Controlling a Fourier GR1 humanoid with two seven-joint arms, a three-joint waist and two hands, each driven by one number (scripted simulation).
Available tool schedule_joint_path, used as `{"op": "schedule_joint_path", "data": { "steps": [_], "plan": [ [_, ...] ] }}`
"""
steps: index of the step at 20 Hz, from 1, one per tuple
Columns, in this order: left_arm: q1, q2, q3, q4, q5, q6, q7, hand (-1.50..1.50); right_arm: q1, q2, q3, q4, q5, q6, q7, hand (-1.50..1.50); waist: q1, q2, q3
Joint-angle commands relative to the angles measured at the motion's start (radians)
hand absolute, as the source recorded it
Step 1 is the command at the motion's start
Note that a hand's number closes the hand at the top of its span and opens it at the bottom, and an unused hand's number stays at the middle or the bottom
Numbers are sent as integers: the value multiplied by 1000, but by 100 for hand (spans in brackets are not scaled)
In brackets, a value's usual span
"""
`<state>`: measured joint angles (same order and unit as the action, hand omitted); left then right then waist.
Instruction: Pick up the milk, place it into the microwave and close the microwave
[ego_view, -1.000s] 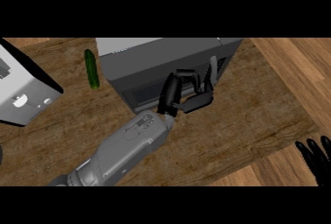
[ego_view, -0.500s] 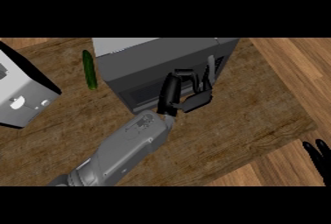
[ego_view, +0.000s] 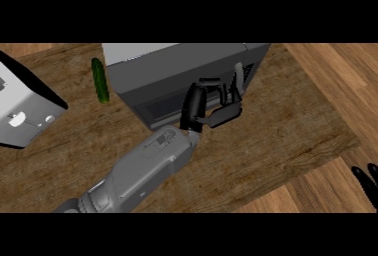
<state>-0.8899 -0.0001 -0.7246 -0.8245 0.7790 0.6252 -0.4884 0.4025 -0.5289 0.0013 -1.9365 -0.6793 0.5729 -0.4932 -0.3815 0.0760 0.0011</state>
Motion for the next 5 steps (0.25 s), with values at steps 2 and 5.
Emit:
{"op": "schedule_joint_path", "data": {
  "steps": [2, 5],
  "plan": [
    [-80, 0, 25, 78, 25, -35, 13, 150, 10, -17, -7, -19, -22, 30, -4, -150, -22, 18, -1],
    [-87, 0, 33, 89, 34, -27, 4, 150, 19, -19, -2, -33, -37, 38, 2, -150, -16, 15, 0]
  ]
}}
